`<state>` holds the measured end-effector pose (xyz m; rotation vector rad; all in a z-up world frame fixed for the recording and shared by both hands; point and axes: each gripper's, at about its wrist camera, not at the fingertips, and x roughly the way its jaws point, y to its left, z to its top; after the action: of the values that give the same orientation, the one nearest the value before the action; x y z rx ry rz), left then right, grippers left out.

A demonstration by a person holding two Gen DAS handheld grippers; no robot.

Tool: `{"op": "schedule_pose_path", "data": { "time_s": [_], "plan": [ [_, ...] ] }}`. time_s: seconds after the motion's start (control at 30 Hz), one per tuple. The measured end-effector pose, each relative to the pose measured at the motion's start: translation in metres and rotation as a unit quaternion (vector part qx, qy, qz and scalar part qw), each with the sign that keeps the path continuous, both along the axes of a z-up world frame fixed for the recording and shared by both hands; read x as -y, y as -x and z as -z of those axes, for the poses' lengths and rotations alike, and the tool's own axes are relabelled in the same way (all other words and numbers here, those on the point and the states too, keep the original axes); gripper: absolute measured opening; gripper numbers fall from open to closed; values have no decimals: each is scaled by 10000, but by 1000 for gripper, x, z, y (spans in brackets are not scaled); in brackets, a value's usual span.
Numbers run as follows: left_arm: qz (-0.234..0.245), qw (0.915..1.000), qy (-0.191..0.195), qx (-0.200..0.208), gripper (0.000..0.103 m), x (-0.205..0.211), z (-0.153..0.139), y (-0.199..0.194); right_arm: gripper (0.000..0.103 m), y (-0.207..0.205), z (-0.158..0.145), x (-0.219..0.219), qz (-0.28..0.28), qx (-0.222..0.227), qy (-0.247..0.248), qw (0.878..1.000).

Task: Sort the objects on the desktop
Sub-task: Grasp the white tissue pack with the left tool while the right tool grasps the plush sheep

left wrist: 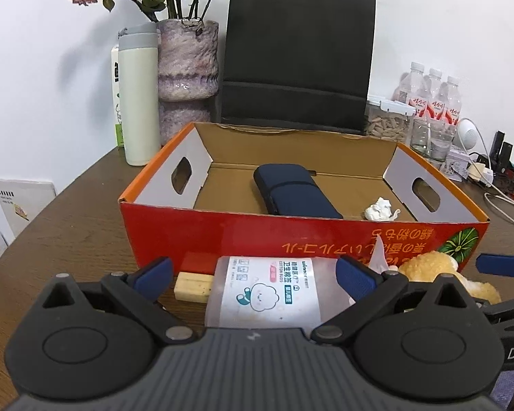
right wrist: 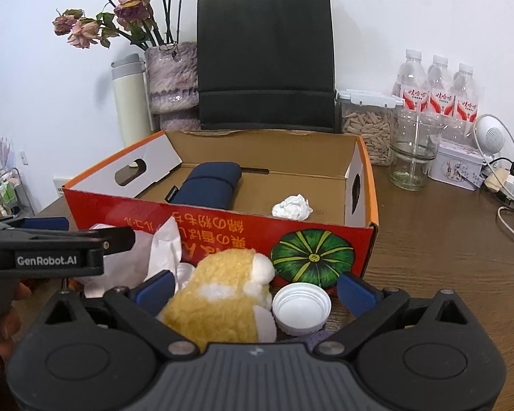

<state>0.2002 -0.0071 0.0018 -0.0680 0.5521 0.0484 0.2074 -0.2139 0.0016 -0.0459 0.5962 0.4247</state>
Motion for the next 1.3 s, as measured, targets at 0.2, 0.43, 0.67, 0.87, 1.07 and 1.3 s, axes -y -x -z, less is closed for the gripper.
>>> {"op": "schedule_pose_path", "data": {
  "time_s": [0.2,0.43,0.67,0.87,1.07,1.3],
  "plan": [
    [195,9998,12,-101,103,4,3,-1,97,-1,1,2,-69,-93,-100,9999],
    [177,9990,120,-386,103,0,15,-12,94,-2,2,3,-152,-153,-135,9997],
    [227,9990,110,-368,103,2,18,-13,76,-3,3,0,-323,-250,-235,9989],
    [320,9983,288,-382,98,-1,19,-14,56,1,1,-3,-484,-255,-320,9980],
    [398,9979,381,-328,83,-2,17,-13,49,2,0,-2,-443,-226,-389,9980],
    [477,9978,390,-237,83,-1,14,-6,45,12,-5,1,-377,-96,-496,9980]
  ]
}}
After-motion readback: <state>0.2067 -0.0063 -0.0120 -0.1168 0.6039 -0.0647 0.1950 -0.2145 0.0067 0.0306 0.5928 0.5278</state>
